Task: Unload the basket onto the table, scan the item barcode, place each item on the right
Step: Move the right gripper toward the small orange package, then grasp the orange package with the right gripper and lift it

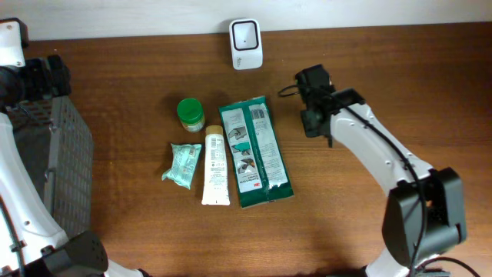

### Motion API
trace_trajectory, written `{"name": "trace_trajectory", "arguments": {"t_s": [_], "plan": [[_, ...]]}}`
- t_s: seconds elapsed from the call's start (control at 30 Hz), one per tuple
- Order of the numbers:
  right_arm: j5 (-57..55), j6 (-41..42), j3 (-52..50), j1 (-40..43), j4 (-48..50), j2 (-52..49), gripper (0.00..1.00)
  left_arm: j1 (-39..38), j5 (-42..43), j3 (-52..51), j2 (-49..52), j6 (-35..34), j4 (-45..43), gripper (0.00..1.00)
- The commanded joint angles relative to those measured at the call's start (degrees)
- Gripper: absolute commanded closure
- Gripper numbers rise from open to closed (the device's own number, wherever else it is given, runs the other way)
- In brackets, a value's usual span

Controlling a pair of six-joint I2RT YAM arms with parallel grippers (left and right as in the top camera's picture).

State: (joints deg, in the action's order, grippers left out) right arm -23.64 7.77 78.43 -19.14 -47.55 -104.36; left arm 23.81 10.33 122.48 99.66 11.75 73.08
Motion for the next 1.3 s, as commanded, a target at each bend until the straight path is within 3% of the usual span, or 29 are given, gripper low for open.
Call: {"name": "trace_trajectory", "arguments": {"t_s": [0.0,0.07,0.13,0.2,0.27,0.43,0.7,0.77,0.9,1.0,1.27], "plan": [[-5.55,1.97,-0.50,-3.56,0.87,-4.68,0.83,0.26,0.61,-0.13,0.09,-0.52,-0.09,0.01],[-5.51,1.97,-0.50,-5.40,1.14,-6.14,0.56,0.26,0.61,-0.13,0.09,-0.52,-0.09,0.01],[-5.49,1.99,-0.50,-7.02,1.05,-6.60,0.39,0.26,0.61,-0.13,0.09,-0.52,-0.09,0.01],[-5.03,1.99,-0.48,-8.48,1.07,-6.60,0.32,0.26,0.61,-0.13,0.09,-0.52,-0.09,0.01],[-2.25,1.97,0.04,-9.88,1.05,-6.58,0.31,0.26,0.59,-0.13,0.09,-0.52,-0.09,0.01],[16.13,1.38,1.57,-8.85,1.27,-6.54,0.35,0.26,0.61,-0.13,0.09,-0.52,-0.09,0.01],[19.23,5.95,5.64,3.23,-6.19,-0.37,0.50,0.26,0.61,-0.13,0.09,-0.52,-0.09,0.01],[20.26,6.23,5.64,6.93,-8.15,0.42,0.55,0.26,0.61,-0.13,0.09,-0.52,-0.09,0.01],[21.94,6.03,3.80,12.24,-9.18,-0.42,0.77,0.26,0.61,-0.13,0.09,-0.52,-0.09,0.01],[21.97,5.95,0.87,12.81,-7.45,-1.64,0.83,0.26,0.61,-0.13,0.09,-0.52,-0.09,0.01],[24.52,-0.07,-3.15,8.20,-2.62,-2.23,0.84,0.26,0.61,-0.13,0.09,-0.52,-0.09,0.01]]}}
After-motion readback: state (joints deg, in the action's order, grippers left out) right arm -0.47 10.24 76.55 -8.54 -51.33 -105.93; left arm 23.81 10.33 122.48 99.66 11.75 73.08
